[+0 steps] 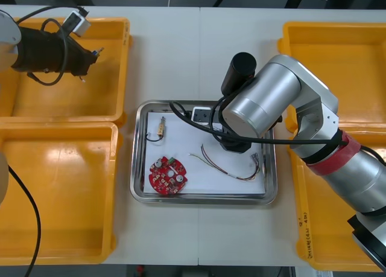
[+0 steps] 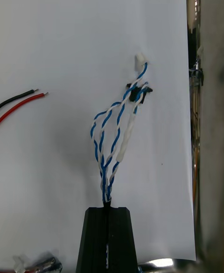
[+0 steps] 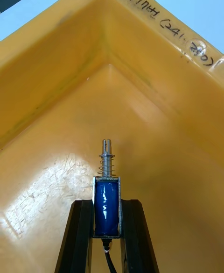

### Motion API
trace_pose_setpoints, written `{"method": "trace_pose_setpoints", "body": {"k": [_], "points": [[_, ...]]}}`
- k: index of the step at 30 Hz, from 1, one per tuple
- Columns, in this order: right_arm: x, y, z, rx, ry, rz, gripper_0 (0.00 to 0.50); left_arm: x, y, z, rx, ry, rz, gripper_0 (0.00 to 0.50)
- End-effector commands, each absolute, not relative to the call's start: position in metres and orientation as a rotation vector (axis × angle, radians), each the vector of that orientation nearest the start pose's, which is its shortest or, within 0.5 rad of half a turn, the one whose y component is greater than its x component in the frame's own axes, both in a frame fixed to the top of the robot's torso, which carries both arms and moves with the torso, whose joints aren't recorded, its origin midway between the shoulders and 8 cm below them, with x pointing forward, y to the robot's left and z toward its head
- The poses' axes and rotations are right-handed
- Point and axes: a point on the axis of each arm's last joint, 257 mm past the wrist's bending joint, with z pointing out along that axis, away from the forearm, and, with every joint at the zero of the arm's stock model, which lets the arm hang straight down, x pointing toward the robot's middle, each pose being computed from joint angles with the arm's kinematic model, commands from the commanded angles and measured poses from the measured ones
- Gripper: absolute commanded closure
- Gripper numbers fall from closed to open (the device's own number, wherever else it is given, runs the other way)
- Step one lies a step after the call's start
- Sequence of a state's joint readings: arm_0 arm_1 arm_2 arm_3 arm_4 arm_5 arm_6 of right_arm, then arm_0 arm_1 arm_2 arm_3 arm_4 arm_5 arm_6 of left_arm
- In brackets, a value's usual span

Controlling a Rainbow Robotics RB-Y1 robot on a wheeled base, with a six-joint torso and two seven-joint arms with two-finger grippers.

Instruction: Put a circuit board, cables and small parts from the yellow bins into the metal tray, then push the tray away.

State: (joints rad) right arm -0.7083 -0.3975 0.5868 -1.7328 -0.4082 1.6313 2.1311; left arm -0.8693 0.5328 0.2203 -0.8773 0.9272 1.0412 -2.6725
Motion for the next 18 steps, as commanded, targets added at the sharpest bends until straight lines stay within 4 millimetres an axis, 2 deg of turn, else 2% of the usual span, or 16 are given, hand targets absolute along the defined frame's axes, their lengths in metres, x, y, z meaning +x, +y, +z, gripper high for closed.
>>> {"method": "trace_pose_setpoints", "body": {"k": [1,3,4,5,6,7,9,10,11,12,18], "points": [[0.484,-0.082,-0.251,-1.796,2.011,-0.417,0.5,0.675,0.323,-0.073,0.81,1.902,0.026,0.5],[0.485,-0.082,-0.252,-1.793,2.016,-0.414,0.5,0.672,0.327,-0.071,0.8,1.92,0.027,0.5],[0.485,-0.083,-0.253,-1.791,2.019,-0.414,0.462,0.671,0.327,-0.07,0.796,1.931,0.028,0.5],[0.485,-0.083,-0.253,-1.79,2.022,-0.412,0.329,0.668,0.327,-0.065,0.795,1.942,0.035,0.5],[0.485,-0.083,-0.253,-1.79,2.022,-0.412,0.329,0.668,0.327,-0.065,0.795,1.942,0.035,0.5],[0.484,-0.083,-0.253,-1.782,2.033,-0.406,0.173,0.664,0.327,-0.059,0.778,1.97,0.044,0.5],[0.483,-0.085,-0.254,-1.778,2.047,-0.406,0.067,0.658,0.324,-0.056,0.763,1.995,0.047,0.5],[0.482,-0.086,-0.254,-1.773,2.058,-0.402,0.067,0.655,0.322,-0.054,0.751,2.008,0.044,0.5],[0.482,-0.087,-0.254,-1.772,2.062,-0.4,0.016,0.653,0.321,-0.054,0.747,2.016,0.043,0.5],[0.481,-0.088,-0.253,-1.769,2.069,-0.397,0.0,0.649,0.317,-0.053,0.736,2.021,0.04,0.5],[0.475,-0.092,-0.245,-1.763,2.097,-0.385,0.0,0.633,0.301,-0.049,0.698,2.04,0.011,0.5]]}}
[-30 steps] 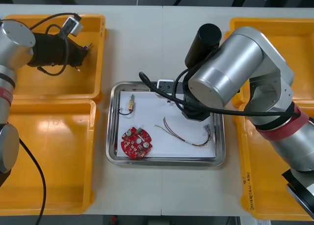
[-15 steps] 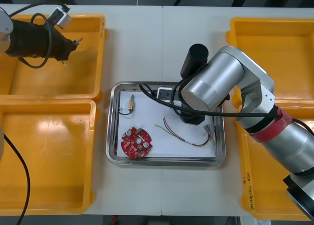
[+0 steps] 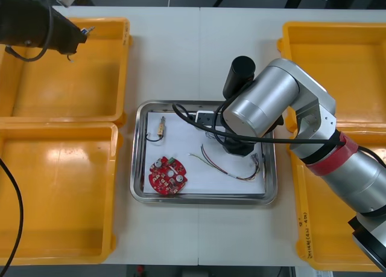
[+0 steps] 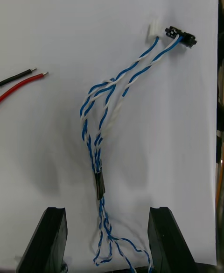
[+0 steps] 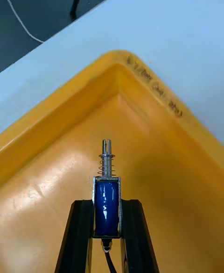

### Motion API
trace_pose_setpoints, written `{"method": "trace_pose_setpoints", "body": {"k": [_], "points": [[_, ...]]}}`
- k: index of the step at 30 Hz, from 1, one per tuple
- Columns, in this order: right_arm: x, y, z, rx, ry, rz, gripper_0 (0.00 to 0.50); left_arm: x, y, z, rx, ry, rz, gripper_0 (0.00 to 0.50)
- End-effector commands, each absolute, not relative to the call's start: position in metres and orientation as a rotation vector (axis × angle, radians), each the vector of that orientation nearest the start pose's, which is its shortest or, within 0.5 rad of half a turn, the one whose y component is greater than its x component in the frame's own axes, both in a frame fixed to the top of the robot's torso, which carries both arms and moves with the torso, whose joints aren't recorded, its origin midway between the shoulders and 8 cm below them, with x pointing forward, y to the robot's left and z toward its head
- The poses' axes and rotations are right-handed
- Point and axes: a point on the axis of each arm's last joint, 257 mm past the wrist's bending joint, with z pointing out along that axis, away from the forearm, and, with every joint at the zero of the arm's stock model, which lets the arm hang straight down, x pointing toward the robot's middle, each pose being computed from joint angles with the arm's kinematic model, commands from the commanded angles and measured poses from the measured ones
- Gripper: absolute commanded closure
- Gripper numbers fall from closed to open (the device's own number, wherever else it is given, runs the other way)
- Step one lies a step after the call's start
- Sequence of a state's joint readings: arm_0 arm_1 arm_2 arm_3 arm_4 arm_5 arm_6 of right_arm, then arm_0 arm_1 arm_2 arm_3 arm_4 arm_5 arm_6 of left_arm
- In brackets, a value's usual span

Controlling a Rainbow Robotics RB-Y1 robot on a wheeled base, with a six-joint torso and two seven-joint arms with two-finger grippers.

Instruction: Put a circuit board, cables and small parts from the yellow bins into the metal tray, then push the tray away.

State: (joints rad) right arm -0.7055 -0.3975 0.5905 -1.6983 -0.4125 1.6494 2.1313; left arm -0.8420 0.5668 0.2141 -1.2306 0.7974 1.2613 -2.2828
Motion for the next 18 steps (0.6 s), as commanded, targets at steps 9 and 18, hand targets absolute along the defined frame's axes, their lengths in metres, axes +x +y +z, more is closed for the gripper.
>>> {"method": "trace_pose_setpoints", "body": {"k": [9,18], "points": [[0.453,-0.104,-0.211,-1.767,2.157,-0.42,0.0,0.598,0.268,-0.042,0.64,2.088,-0.037,0.5],[0.46,-0.083,-0.151,-1.673,2.082,-0.305,0.0,0.576,0.218,-0.042,0.565,2.096,-0.111,0.499]]}}
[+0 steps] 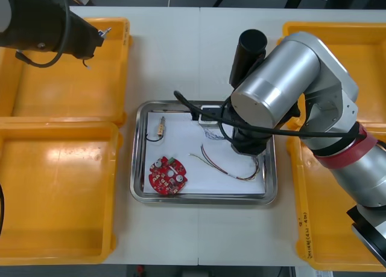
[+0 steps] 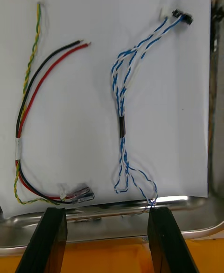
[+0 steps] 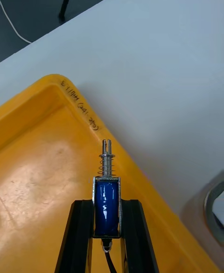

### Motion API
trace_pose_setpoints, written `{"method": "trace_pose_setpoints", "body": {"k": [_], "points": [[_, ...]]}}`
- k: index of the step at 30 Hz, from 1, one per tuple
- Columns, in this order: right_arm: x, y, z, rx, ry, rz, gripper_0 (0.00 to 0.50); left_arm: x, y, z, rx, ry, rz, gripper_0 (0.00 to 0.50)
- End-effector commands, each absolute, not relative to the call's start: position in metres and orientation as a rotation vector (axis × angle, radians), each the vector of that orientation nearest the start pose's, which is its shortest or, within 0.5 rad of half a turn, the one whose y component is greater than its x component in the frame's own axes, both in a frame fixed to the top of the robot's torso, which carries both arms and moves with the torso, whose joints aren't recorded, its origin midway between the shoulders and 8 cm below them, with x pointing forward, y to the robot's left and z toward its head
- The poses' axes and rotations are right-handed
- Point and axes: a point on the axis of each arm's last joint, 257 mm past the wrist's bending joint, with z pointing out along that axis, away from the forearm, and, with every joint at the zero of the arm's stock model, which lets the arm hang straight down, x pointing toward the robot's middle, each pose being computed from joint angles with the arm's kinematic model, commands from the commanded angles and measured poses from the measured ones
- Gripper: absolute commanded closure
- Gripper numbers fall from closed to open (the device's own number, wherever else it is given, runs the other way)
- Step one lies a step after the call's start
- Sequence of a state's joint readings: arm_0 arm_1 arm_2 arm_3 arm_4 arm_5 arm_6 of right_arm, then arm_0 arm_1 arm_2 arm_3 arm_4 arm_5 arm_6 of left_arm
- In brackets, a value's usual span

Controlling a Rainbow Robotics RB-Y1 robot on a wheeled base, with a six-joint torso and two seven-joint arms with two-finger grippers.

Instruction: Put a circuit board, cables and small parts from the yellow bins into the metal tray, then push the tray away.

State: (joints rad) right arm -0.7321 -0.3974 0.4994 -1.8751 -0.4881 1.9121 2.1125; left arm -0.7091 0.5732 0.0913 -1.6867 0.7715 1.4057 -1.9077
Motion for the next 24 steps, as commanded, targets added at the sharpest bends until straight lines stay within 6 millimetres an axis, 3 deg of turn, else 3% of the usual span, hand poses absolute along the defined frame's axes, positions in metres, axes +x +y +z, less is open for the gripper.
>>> {"method": "trace_pose_setpoints", "body": {"k": [1,8,13,24], "points": [[0.461,-0.082,-0.144,-1.66,2.076,-0.288,0.0,0.574,0.212,-0.043,0.552,2.102,-0.122,0.5],[0.469,-0.098,-0.103,-1.415,2.134,-0.179,0.0,0.565,0.185,-0.046,0.484,2.123,-0.169,0.499],[0.477,-0.123,-0.073,-1.198,2.172,-0.174,0.0,0.555,0.176,-0.055,0.407,2.174,-0.136,0.498],[0.491,-0.182,-0.039,-0.814,2.259,-0.123,0.0,0.541,0.132,-0.083,0.274,2.241,-0.147,0.498]]}}
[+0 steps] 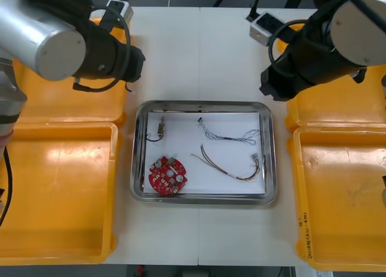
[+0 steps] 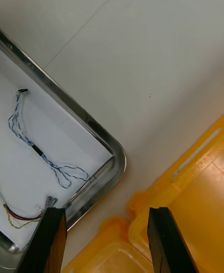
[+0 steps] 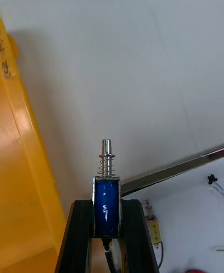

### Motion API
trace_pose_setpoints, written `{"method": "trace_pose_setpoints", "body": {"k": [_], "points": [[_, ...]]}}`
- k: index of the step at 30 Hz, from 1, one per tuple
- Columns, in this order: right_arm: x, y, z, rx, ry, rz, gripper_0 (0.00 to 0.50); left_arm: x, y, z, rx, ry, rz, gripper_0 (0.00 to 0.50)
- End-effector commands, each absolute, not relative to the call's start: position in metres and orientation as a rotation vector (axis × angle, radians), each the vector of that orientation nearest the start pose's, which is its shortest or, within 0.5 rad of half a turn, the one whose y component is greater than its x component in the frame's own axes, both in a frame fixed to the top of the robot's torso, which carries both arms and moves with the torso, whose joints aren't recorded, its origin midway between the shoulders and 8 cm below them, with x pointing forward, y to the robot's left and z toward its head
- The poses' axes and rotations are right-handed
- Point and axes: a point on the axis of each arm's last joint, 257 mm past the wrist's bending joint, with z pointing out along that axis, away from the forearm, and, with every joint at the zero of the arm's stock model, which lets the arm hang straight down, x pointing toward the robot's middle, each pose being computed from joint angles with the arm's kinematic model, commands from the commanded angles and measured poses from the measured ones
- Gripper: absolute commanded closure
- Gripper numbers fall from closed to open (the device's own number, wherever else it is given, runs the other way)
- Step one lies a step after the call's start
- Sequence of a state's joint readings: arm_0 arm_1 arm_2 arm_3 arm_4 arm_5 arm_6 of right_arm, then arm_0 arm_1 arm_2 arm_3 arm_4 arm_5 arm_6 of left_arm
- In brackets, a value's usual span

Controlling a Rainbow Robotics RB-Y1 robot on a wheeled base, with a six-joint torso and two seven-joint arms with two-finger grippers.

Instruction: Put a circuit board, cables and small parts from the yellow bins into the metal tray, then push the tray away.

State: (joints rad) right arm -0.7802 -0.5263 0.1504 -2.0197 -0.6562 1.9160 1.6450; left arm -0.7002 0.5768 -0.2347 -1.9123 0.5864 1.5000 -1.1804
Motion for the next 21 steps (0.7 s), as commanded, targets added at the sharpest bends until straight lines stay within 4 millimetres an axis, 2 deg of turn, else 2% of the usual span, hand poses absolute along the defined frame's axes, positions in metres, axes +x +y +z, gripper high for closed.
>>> {"method": "trace_pose_setpoints", "body": {"k": [1,10,13,15,21], "points": [[0.492,-0.19,-0.036,-0.786,2.262,-0.123,0.0,0.54,0.128,-0.089,0.261,2.246,-0.137,0.5],[0.488,-0.252,-0.03,-0.614,2.29,-0.135,0.0,0.525,0.089,-0.13,0.217,2.285,-0.124,0.499],[0.486,-0.263,-0.031,-0.591,2.297,-0.143,0.0,0.523,0.081,-0.136,0.208,2.279,-0.129,0.496],[0.483,-0.28,-0.034,-0.552,2.312,-0.145,0.0,0.518,0.07,-0.148,0.207,2.283,-0.126,0.499],[0.472,-0.304,-0.039,-0.489,2.324,-0.142,0.0,0.505,0.053,-0.169,0.214,2.296,-0.115,0.495]]}}
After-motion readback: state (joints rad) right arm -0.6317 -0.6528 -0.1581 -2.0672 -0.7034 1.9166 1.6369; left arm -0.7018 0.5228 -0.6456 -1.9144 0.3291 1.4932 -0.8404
